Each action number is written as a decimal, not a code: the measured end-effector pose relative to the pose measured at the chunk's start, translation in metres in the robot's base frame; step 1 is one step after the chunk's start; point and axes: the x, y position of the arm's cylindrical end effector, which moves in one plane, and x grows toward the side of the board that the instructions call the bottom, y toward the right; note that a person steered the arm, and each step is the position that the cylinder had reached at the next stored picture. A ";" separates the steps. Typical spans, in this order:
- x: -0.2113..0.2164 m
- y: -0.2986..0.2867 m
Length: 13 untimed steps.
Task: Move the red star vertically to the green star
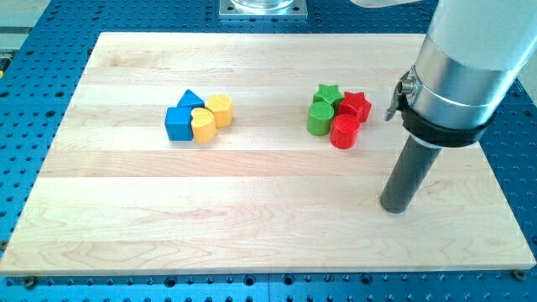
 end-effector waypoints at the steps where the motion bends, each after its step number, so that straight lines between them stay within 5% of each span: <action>1: 0.000 -0.009; 5: -0.053 0.029; 6: -0.132 0.004; 9: -0.137 -0.036; 11: -0.204 -0.034; 13: -0.205 -0.014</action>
